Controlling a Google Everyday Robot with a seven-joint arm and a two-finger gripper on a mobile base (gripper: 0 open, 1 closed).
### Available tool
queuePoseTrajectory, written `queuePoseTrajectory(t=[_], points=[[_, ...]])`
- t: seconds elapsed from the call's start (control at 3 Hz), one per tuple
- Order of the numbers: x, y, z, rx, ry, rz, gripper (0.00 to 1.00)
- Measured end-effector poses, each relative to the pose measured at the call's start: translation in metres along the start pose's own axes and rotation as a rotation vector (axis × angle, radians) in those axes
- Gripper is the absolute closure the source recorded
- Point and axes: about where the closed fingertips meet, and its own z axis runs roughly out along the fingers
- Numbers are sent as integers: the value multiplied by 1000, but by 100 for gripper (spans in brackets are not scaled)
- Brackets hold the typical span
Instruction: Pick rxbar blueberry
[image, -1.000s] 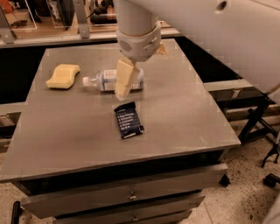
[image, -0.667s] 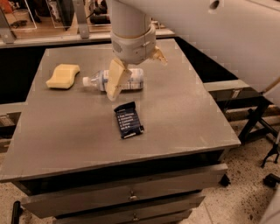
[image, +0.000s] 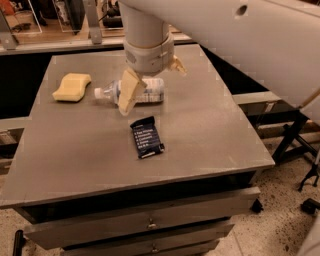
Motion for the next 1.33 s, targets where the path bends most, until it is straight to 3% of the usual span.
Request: queuePoseTrajectory(t=[0.33, 0.67, 1.33], points=[[8, 24, 21, 28, 70, 64, 0], [22, 43, 37, 9, 118, 144, 0], [49, 59, 55, -91, 135, 270, 0]])
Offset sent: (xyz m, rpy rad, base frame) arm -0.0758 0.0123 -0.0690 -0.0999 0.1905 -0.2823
